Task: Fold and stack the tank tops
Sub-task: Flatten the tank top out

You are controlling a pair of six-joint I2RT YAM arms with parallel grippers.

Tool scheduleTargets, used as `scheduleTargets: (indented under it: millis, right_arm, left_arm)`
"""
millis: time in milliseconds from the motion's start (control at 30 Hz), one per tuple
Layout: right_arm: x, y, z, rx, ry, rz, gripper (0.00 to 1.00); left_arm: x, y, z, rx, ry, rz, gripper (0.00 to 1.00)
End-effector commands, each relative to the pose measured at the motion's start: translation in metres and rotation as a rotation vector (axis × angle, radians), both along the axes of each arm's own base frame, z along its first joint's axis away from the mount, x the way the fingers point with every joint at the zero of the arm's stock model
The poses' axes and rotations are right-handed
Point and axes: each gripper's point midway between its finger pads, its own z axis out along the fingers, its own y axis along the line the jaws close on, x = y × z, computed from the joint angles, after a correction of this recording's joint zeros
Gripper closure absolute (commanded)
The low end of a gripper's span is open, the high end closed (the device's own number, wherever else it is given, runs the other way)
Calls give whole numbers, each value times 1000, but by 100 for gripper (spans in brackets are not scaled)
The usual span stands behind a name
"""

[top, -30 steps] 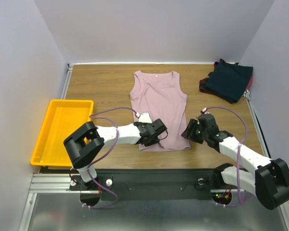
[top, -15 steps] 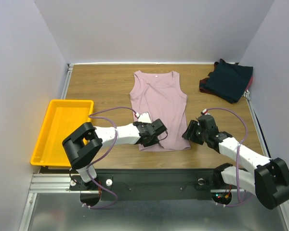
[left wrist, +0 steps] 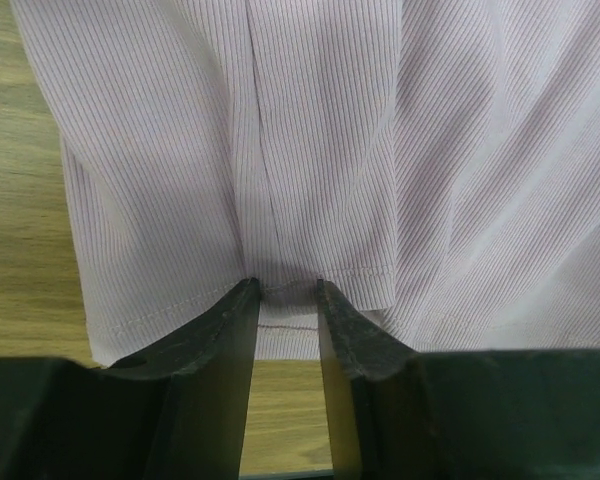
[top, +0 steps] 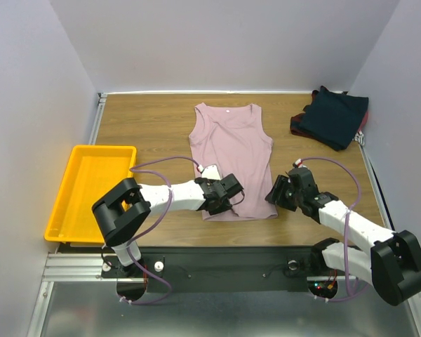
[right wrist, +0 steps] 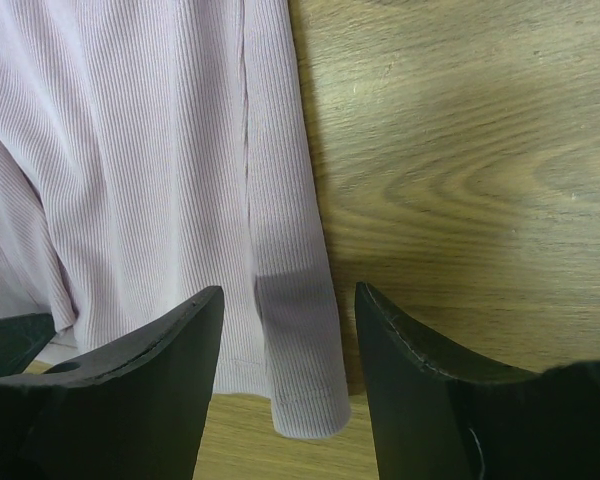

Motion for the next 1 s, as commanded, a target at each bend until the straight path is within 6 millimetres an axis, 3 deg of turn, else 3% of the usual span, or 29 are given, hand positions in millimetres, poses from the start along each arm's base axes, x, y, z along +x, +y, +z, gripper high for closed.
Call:
scheduleTargets:
  millis: [0,400,633,767,967]
  right_arm:
    - [5,1,4,6,-44,-8,39]
    - [4,0,3,5,-42,-10,39]
    - [5,0,5,9,-49,-16,39]
    - [3,1,4,17,-44,-12,40]
    - [-8,5,-1,49,2,0,40]
  left_arm:
    - [5,-10,4,-8,-19,-21,62]
    - [3,-9,-4,3,-7,-26,76]
    - [10,-8,20,-4,-54,-24,84]
    - [14,-10,41,-42,-94,-37,99]
    - [21,-4,55,-75,-126,-29,100]
